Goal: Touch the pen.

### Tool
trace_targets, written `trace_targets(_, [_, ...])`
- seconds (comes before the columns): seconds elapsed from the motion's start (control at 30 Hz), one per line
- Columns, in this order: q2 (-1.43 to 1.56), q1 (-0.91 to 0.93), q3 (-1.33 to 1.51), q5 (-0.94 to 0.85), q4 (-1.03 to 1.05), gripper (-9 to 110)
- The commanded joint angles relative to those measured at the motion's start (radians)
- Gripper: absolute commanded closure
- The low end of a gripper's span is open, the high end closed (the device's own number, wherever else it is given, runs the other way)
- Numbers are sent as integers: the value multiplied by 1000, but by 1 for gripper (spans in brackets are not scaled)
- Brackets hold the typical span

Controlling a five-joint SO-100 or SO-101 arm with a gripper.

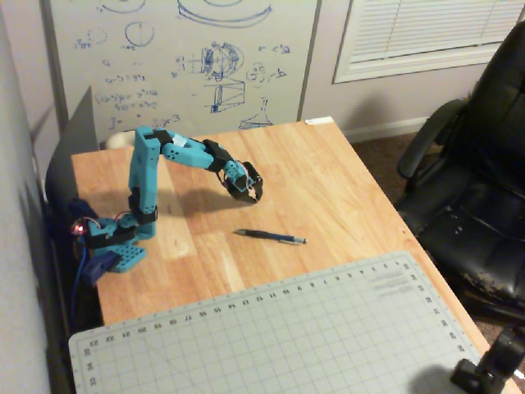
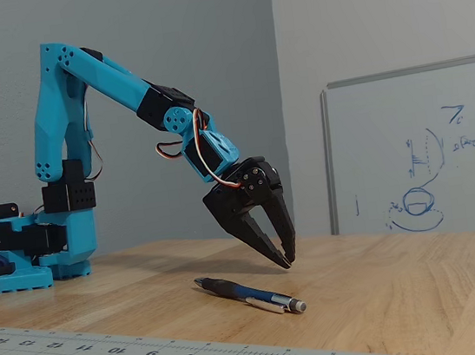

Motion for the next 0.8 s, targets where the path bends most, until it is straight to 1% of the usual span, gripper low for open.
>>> trace_targets(0.0, [1904,15,1014,9,911,101])
trace_targets(0.77, [1904,17,1014,8,911,101])
